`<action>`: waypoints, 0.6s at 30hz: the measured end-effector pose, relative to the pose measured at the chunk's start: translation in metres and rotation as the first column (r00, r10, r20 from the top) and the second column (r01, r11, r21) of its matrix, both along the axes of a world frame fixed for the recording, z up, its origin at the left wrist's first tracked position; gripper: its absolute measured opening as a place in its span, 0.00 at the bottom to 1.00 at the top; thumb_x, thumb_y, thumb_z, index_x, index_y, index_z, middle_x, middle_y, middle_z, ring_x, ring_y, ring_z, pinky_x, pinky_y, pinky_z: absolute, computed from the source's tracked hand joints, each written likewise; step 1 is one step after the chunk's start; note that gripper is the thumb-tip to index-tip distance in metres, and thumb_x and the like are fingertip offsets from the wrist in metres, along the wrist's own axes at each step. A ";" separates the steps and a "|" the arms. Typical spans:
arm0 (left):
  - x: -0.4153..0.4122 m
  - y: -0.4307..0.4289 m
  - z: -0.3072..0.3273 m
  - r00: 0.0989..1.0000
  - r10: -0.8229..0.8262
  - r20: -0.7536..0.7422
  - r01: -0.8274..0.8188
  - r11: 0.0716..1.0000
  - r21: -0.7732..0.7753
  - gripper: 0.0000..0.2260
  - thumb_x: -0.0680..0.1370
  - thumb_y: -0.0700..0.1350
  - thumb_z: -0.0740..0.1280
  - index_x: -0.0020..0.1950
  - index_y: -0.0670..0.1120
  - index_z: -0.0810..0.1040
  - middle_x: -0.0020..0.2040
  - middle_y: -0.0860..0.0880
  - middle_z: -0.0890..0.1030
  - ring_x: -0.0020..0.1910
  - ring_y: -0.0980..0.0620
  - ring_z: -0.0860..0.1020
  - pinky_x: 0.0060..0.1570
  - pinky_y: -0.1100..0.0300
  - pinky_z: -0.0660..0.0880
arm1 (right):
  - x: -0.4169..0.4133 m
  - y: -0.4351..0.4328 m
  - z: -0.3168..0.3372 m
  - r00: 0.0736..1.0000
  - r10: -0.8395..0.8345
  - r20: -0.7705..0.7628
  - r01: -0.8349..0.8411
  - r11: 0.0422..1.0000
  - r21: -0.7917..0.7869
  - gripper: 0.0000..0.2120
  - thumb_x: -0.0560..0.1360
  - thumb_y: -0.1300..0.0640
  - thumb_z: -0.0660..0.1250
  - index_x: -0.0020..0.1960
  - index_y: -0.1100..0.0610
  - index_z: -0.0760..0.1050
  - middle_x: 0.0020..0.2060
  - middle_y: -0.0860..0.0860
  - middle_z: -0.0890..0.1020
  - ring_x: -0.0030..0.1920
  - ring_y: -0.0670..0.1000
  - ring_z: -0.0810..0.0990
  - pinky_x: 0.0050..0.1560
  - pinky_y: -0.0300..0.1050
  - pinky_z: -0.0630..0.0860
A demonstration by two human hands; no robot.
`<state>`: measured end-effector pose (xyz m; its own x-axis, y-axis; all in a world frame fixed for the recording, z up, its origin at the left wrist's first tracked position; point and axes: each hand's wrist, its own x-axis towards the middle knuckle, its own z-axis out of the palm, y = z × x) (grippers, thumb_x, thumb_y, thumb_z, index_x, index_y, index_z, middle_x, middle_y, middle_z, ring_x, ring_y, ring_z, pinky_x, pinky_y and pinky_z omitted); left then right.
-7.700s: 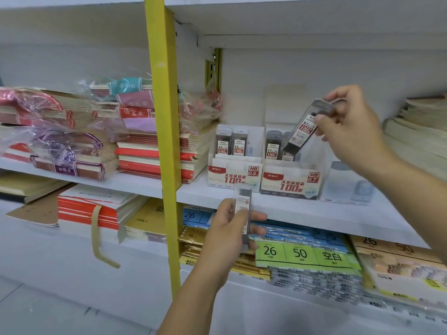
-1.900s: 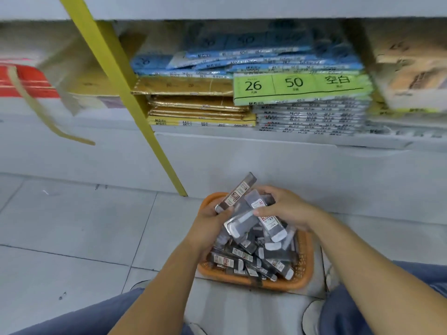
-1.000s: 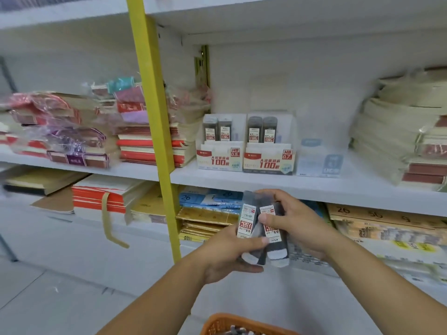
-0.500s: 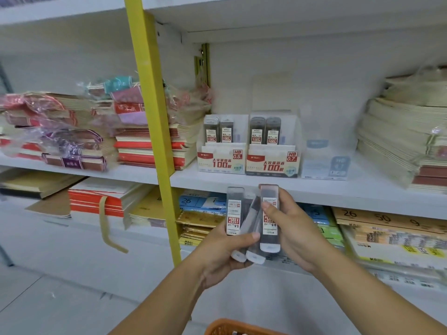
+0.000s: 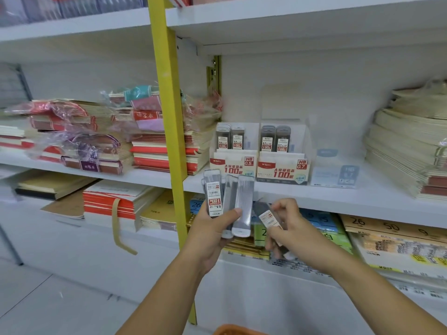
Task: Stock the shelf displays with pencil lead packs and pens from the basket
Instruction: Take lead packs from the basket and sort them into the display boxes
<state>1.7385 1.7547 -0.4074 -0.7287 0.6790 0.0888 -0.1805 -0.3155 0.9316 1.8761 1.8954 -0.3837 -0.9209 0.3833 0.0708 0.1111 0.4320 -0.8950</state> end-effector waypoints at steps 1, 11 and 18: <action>-0.001 -0.002 0.003 1.000 -0.012 -0.006 0.012 1.000 0.009 0.17 0.75 0.37 0.74 0.59 0.54 0.79 0.52 0.48 0.87 0.49 0.49 0.86 0.43 0.53 0.82 | -0.001 -0.003 0.001 0.999 -0.014 -0.044 0.013 1.000 -0.020 0.11 0.79 0.58 0.65 0.54 0.45 0.65 0.37 0.50 0.84 0.31 0.51 0.81 0.31 0.42 0.76; -0.014 -0.008 0.025 0.997 0.075 0.017 -0.076 0.991 0.114 0.19 0.75 0.34 0.73 0.62 0.50 0.78 0.51 0.47 0.87 0.48 0.49 0.86 0.41 0.56 0.82 | -0.014 -0.010 0.033 0.969 -0.099 -0.228 0.066 0.987 -0.147 0.13 0.79 0.62 0.65 0.58 0.47 0.76 0.43 0.51 0.86 0.41 0.53 0.86 0.45 0.43 0.81; -0.046 -0.004 0.042 0.947 0.322 0.000 -0.316 0.929 0.194 0.19 0.73 0.38 0.76 0.59 0.55 0.78 0.51 0.52 0.87 0.51 0.50 0.85 0.50 0.51 0.82 | -0.065 0.022 0.146 0.787 -0.224 -0.575 0.462 0.831 0.309 0.08 0.74 0.56 0.72 0.47 0.46 0.74 0.41 0.44 0.83 0.37 0.43 0.83 0.33 0.36 0.78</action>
